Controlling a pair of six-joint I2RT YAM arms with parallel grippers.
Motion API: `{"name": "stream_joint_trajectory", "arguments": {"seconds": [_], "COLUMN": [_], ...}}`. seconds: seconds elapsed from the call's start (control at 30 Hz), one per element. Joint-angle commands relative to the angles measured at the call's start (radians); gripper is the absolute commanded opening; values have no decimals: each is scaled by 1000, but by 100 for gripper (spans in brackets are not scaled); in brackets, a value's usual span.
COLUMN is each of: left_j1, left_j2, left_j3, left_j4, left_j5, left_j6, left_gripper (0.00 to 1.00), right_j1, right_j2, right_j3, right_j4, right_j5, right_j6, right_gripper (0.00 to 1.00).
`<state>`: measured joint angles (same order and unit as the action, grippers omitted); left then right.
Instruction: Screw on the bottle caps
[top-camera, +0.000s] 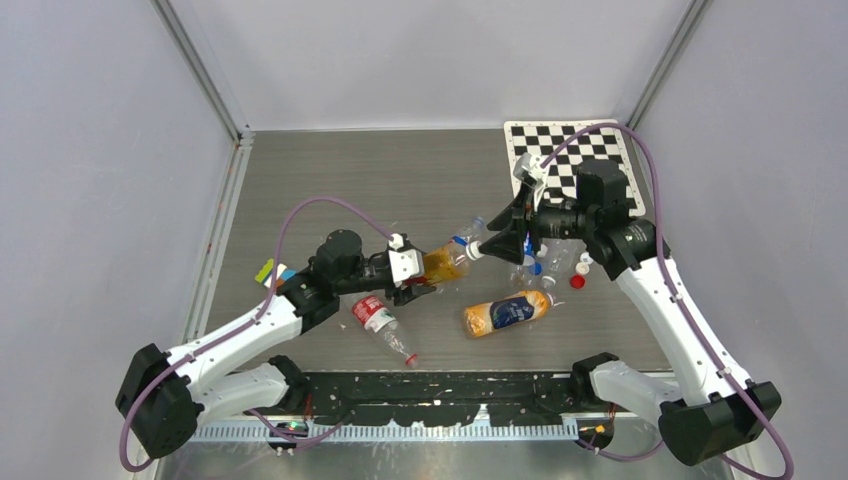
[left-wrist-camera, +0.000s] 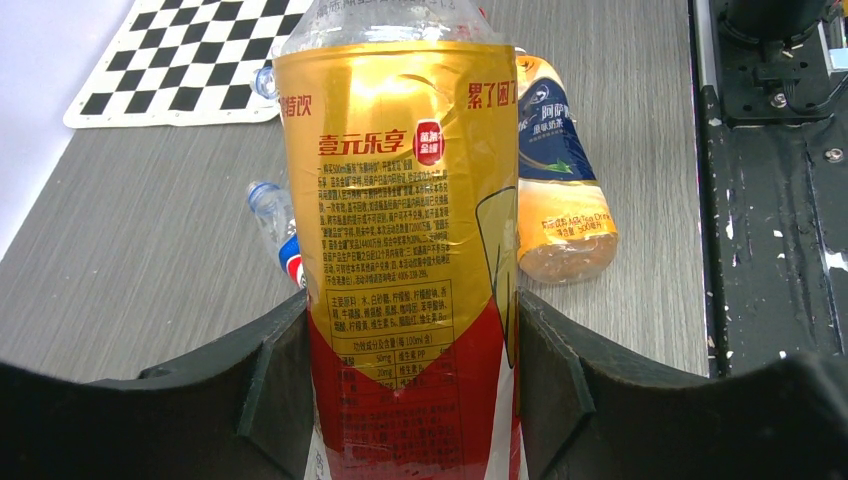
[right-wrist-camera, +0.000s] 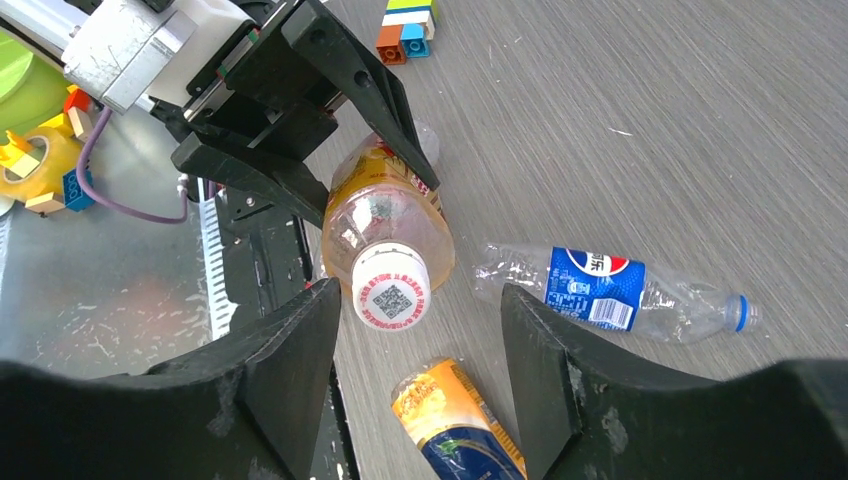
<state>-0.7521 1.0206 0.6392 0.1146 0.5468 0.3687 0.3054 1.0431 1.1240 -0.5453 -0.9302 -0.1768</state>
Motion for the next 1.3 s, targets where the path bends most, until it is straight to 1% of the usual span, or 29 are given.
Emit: {"name": "stream_joint_trajectory", "arguments": {"seconds": [0.0, 0.43, 0.6, 0.8, 0.9, 1.03, 1.17, 1.2, 1.27], "left_j1": [5, 5, 4, 5, 5, 4, 0, -4, -22], "left_j2": [-10, -6, -8, -6, 2, 14, 14, 10, -2], "left_j3": [45, 43, 43, 32, 20, 33, 55, 56, 54], "left_j4": [36, 54, 60, 98, 164, 188, 197, 200, 201], "left_j5": [24, 32, 42, 48, 40, 21, -48, -77, -152], "left_j6": [-16, -32, -36, -39, -61, -47, -42, -35, -6], "left_gripper": [0, 0, 0, 0, 0, 0, 0, 0, 0], "right_j1": [7, 44, 51, 58, 65, 80, 116, 130, 152], "right_j2": [12, 45, 54, 70, 82, 83, 85, 85, 83], "right_j3": [34, 44, 46, 59, 67, 72, 71, 71, 65], "right_j4": [32, -18, -24, -29, -29, -5, 17, 22, 40], "right_j5": [-30, -44, -48, -68, -83, -81, -30, 3, 50], "right_j6": [10, -2, 0, 18, 47, 115, 198, 232, 297], "right_gripper": [65, 59, 54, 42, 30, 21, 11, 5, 1]}}
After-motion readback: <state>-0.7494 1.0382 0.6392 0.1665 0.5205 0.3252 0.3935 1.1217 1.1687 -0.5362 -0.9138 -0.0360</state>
